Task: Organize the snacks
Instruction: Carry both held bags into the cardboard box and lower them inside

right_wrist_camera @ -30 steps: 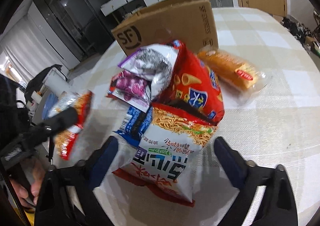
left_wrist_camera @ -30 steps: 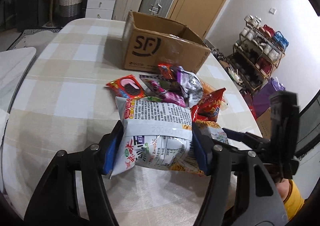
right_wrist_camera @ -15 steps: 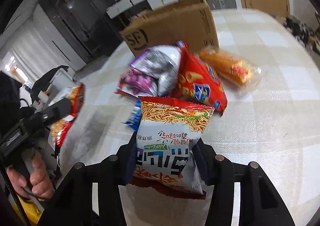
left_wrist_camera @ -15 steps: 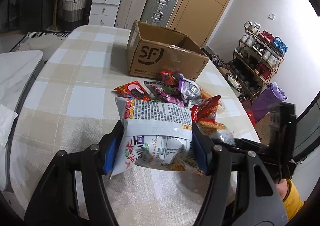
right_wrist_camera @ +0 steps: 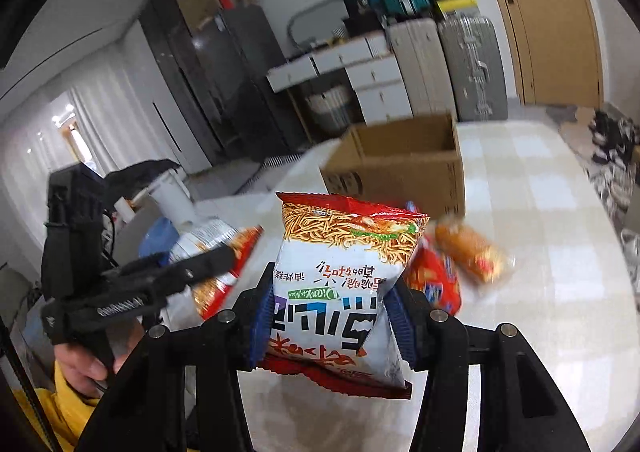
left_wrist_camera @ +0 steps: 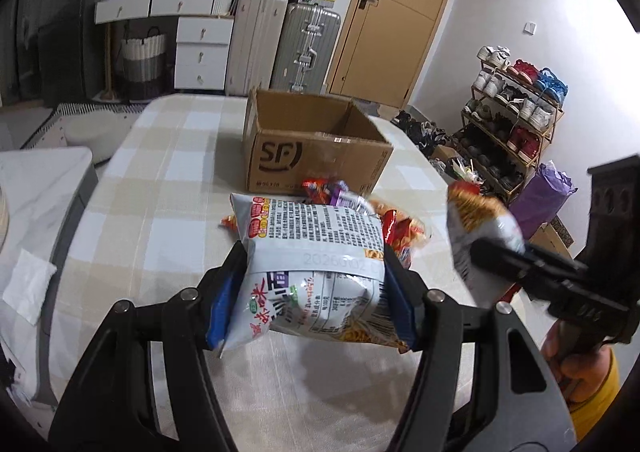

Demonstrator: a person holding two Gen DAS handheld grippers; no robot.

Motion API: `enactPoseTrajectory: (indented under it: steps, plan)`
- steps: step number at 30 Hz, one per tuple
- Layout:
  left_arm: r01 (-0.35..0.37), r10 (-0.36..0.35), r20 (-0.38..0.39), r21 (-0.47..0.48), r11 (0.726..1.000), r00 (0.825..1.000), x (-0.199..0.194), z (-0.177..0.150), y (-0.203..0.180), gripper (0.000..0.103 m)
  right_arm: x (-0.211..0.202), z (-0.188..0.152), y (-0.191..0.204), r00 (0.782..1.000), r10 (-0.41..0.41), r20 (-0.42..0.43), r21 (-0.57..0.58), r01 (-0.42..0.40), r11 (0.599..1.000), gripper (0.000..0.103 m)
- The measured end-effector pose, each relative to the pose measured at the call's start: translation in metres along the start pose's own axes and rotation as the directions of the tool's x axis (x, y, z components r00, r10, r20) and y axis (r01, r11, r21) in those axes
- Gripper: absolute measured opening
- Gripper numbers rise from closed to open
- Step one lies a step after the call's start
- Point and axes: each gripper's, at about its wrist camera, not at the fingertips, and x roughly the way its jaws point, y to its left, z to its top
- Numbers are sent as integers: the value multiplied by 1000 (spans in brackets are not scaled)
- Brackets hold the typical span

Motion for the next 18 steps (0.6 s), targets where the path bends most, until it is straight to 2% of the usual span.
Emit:
enactPoseTrajectory:
  steps: [9, 13, 18]
  plan:
    - [-28, 22, 93, 58, 998, 995, -28, 50, -17, 61, -18, 64, 0, 995, 43, 86, -39, -40, 998, 51]
    - [-45, 37, 122, 63, 997, 992, -29, 79, -18, 61, -15, 94, -1, 992, 60, 107, -57, -54, 997, 51]
    - [-55, 47, 121, 62, 997, 991, -18, 112, -18, 61, -4, 130, -4, 992, 66, 110, -77, -58, 995, 51]
